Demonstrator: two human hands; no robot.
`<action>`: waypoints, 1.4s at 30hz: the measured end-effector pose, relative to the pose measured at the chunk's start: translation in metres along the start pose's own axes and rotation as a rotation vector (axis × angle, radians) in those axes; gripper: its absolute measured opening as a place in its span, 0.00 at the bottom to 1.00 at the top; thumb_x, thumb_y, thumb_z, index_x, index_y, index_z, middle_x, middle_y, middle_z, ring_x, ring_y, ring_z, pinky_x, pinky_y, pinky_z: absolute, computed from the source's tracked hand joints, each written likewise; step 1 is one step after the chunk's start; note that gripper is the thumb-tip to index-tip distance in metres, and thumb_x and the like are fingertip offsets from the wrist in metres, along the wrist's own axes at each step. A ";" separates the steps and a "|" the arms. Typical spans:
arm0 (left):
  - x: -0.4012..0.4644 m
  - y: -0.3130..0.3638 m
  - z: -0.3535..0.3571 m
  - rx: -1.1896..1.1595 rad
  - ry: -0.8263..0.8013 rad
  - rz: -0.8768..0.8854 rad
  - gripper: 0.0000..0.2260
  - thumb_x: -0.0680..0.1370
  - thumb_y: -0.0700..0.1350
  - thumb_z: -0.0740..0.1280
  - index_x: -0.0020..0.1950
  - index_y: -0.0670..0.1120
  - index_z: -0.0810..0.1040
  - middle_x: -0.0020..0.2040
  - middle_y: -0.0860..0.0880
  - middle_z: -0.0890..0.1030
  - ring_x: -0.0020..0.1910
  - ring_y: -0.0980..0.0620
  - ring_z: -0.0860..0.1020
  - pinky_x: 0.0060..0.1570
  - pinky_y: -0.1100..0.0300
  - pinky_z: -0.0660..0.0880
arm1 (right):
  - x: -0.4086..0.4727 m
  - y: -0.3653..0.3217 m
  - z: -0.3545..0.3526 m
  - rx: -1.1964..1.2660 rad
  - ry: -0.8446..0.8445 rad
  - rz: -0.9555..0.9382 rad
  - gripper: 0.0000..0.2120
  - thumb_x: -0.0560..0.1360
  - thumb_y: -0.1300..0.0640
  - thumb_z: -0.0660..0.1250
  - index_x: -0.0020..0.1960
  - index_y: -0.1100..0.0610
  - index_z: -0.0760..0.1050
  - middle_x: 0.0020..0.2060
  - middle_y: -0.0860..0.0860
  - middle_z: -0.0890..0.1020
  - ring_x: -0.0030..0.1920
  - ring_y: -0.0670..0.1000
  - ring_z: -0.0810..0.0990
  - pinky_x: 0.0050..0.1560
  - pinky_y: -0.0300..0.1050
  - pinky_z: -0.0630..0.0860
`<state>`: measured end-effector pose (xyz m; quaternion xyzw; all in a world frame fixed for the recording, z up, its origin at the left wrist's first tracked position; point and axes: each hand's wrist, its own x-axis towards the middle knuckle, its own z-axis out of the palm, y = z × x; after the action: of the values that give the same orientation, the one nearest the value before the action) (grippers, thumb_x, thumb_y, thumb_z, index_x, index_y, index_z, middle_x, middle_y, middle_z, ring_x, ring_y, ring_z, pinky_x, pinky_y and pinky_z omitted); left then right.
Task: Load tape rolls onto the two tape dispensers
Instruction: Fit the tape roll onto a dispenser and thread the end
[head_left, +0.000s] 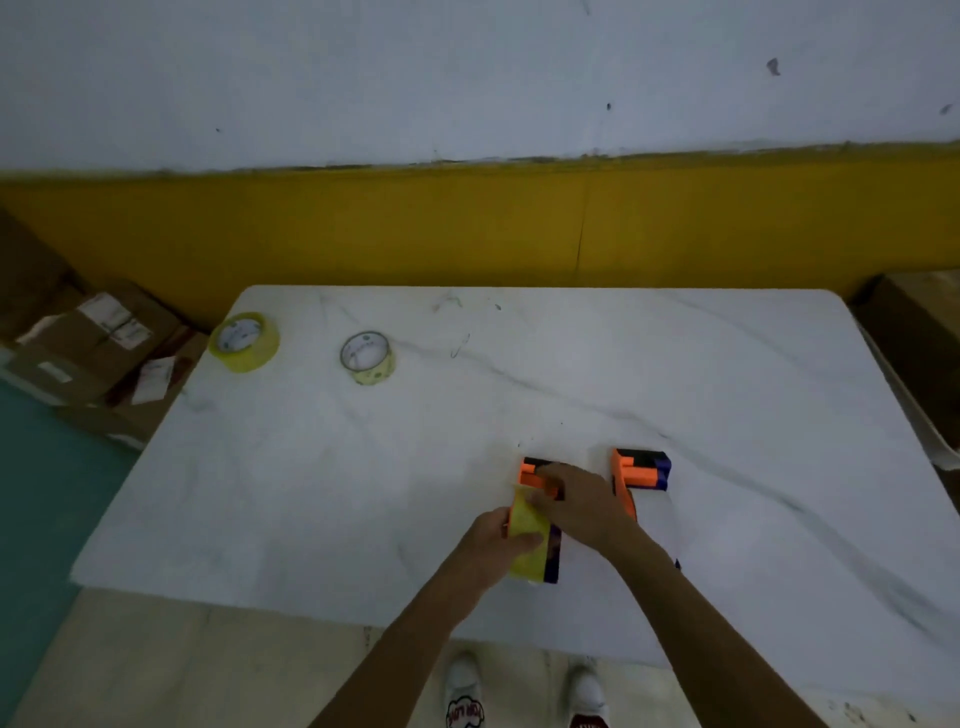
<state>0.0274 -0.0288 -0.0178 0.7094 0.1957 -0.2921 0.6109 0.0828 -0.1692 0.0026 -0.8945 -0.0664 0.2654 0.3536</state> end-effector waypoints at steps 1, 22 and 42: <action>-0.001 0.000 0.002 0.013 0.024 0.002 0.09 0.74 0.42 0.69 0.53 0.46 0.79 0.49 0.47 0.83 0.46 0.50 0.81 0.46 0.61 0.75 | 0.006 0.000 -0.002 -0.007 -0.066 -0.018 0.17 0.76 0.50 0.64 0.60 0.58 0.79 0.54 0.54 0.82 0.55 0.53 0.80 0.53 0.43 0.74; 0.008 -0.020 0.017 -0.088 0.182 -0.096 0.08 0.69 0.53 0.74 0.37 0.50 0.82 0.29 0.55 0.85 0.34 0.56 0.83 0.41 0.62 0.80 | 0.051 -0.017 -0.050 0.424 0.187 -0.162 0.07 0.76 0.67 0.64 0.47 0.68 0.80 0.37 0.58 0.82 0.34 0.62 0.85 0.35 0.55 0.84; -0.028 -0.007 0.011 -0.150 0.123 0.152 0.10 0.74 0.51 0.70 0.41 0.44 0.84 0.33 0.46 0.84 0.33 0.48 0.82 0.38 0.54 0.79 | 0.109 -0.008 -0.104 0.436 0.244 -0.143 0.09 0.75 0.60 0.70 0.47 0.67 0.83 0.35 0.62 0.83 0.31 0.57 0.83 0.34 0.47 0.84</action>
<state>-0.0001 -0.0357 -0.0057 0.6912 0.1994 -0.1855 0.6694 0.2303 -0.1924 0.0246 -0.8157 -0.0277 0.1378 0.5612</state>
